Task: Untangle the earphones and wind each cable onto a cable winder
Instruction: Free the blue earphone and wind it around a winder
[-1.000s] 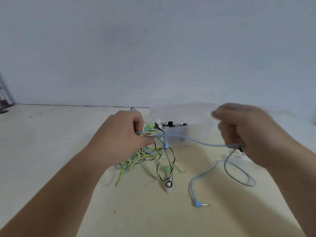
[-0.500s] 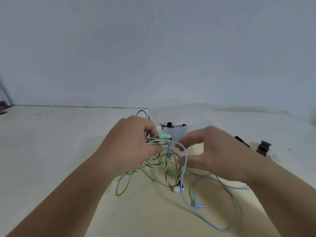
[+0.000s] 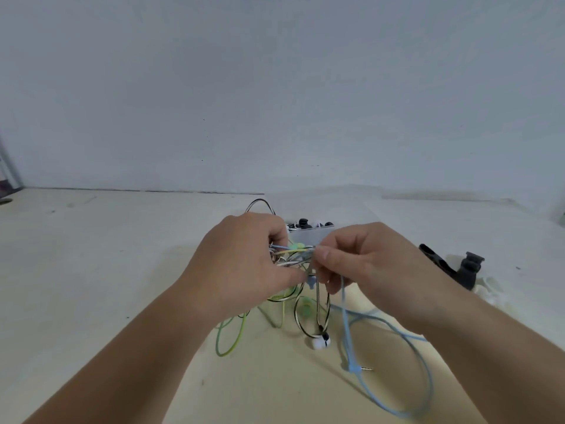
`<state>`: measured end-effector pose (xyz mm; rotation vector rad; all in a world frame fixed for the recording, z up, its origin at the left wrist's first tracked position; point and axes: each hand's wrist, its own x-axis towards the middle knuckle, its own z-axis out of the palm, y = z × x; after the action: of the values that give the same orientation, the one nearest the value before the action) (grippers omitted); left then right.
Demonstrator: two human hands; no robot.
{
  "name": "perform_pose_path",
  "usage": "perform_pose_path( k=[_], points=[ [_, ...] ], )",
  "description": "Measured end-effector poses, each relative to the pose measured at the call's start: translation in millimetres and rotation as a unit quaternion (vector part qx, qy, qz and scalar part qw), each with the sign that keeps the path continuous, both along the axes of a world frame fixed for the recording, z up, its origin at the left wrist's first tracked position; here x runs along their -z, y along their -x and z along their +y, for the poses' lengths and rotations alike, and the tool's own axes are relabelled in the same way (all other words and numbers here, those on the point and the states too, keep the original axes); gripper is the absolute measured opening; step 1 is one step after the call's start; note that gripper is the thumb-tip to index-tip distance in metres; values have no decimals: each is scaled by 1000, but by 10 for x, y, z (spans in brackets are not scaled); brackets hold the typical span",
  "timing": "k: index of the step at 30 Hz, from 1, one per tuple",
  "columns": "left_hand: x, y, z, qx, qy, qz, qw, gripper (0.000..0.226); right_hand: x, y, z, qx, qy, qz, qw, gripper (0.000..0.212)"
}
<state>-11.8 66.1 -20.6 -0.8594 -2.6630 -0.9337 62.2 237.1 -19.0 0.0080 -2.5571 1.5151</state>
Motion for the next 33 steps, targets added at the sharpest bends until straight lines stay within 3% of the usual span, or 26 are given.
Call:
perform_pose_path(
  k=[4,8,14,17,20,22,25,28,30,32,33],
  points=[
    [-75,40,-59,12,-71,-59,996,48,-48,9,48,79,118,22,990,28],
    [-141,131,-138,-69,-130,-28,989,46,-100,36,114,131,222,45,965,28],
    [-203,261,-331,-224,-239,-44,944,41,-285,30,375,117,464,126,869,33],
    [-186,328,-418,-259,-189,-48,946,37,-365,-17,469,86,541,135,826,36],
    [-124,364,-412,-254,-72,-59,963,23,-359,-23,475,74,550,129,822,39],
    [-79,344,-365,-222,-53,-60,972,30,-325,-7,454,66,534,119,834,40],
    [-118,246,-263,-119,-153,-4,981,31,-301,3,407,39,522,111,845,38],
    [-182,97,-151,32,-215,-55,975,22,-293,4,377,8,524,110,845,39],
    [-146,17,-86,132,-167,-118,970,10,-303,8,357,-16,536,113,836,39],
    [-32,17,-51,170,-76,-144,972,29,-326,-3,346,-36,551,119,825,29],
    [19,34,-41,168,-29,-136,976,27,-338,-14,354,-42,561,121,818,24]
  ],
)
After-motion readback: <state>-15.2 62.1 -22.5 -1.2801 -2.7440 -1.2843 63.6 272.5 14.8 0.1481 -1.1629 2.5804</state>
